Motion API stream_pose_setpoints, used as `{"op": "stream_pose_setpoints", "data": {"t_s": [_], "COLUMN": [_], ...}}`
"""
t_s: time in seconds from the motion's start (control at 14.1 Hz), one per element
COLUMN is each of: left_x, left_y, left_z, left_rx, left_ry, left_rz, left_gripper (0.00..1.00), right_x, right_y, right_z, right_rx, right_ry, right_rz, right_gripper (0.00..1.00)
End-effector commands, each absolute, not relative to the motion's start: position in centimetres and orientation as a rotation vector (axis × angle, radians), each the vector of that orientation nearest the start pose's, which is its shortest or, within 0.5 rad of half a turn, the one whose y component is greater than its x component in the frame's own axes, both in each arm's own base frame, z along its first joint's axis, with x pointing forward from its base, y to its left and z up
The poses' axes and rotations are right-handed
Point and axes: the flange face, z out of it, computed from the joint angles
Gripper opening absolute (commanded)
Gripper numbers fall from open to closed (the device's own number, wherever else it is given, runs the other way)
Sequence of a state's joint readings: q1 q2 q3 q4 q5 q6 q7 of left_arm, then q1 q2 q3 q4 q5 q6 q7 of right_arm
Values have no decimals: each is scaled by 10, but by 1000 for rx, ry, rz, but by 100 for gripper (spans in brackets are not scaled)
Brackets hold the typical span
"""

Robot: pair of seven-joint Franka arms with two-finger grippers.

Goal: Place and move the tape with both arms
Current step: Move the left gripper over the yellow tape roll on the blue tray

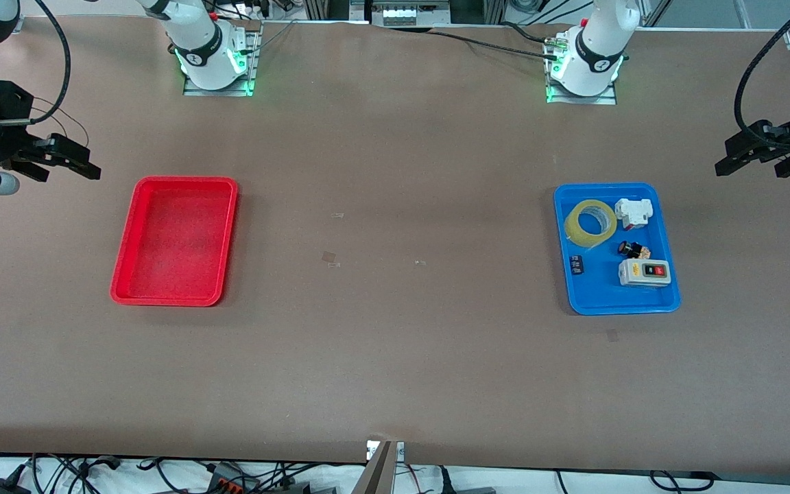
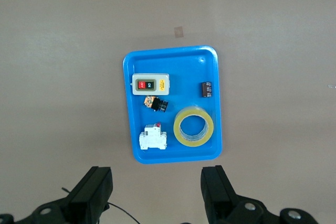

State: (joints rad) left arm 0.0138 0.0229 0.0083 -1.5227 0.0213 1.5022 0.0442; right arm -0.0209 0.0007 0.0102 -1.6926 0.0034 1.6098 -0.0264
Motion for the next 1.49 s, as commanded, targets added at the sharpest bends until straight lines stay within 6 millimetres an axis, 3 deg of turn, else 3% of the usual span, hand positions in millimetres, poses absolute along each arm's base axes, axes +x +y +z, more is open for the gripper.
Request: {"op": "stream_pose_setpoints", "data": {"t_s": [0.0,0.36,0.57,0.78,1.07,1.42], "left_x": [547,547,547,553,552,528], "left_y": [14,14,13,13,2,-3], "left_z": [631,628,599,565,488,390], "left_rx": [-3127,-3127,-3125,-3128,-3126,-3127], "left_ry": [18,18,24,40,87,105], "left_rz": [56,65,147,123,152,140], "left_gripper": [100,100,100,100,100,100], "right_x": [542,544,544,544,544,544], "right_y": [-7,-8,-8,-8,-8,-7], "right_z": [586,585,585,585,584,584], "right_rx": [-3131,-3131,-3131,-3131,-3131,-3131], "right_ry": [-50,-45,-45,-45,-47,-50], "right_rz": [115,115,115,115,117,117], "right_gripper": [100,100,100,100,100,100]}}
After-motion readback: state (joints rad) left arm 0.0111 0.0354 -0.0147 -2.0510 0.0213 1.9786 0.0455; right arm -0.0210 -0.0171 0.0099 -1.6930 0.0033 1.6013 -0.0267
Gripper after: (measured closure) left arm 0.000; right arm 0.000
